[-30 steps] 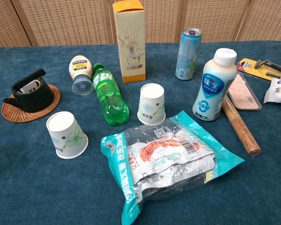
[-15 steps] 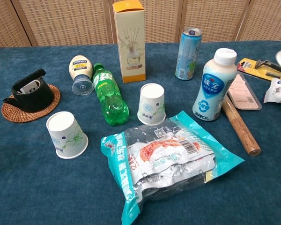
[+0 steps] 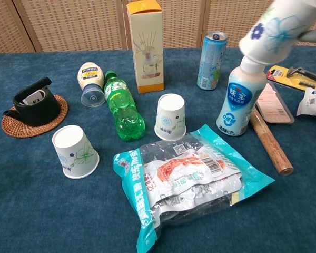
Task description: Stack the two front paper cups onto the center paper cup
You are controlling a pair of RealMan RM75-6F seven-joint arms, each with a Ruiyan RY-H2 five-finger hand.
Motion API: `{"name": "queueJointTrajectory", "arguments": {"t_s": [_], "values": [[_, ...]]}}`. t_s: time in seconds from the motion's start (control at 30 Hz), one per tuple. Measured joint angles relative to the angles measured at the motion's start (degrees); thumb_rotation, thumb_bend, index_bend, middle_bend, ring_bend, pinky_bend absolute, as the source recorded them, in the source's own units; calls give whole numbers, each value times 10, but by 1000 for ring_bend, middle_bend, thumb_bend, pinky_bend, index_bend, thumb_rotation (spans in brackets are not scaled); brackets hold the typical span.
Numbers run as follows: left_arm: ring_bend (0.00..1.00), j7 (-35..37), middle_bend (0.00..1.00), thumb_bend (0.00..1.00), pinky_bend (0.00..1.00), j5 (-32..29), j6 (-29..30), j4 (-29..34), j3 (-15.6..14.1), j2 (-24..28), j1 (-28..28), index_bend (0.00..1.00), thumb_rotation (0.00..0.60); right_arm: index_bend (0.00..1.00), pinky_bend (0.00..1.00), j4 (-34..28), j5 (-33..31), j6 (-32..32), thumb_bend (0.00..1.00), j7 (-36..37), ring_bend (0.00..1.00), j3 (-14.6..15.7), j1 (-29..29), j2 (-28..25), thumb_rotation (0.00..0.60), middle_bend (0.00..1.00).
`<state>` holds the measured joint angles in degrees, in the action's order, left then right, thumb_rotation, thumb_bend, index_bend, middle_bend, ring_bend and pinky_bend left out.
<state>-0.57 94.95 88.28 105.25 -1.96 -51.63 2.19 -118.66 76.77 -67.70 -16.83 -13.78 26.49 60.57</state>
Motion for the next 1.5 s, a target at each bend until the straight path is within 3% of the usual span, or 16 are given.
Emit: {"name": "queueJointTrajectory", "arguments": {"t_s": [0.43,0.77,1.5], "values": [[0,10,0,272,87,-2,1,-1,1,4,0,49,600,406,377,-16,-67,37,376,-122,96,-14,85,80,600,364],[0,13,0,272,87,-4,-1,-2,1,4,1,49,600,407,377,19,-144,66,375,-199,96,-18,158,138,600,364],[0,12,0,273,87,-9,-9,-4,1,1,3,49,600,408,382,106,-222,86,376,-240,96,4,226,170,600,364]]}}
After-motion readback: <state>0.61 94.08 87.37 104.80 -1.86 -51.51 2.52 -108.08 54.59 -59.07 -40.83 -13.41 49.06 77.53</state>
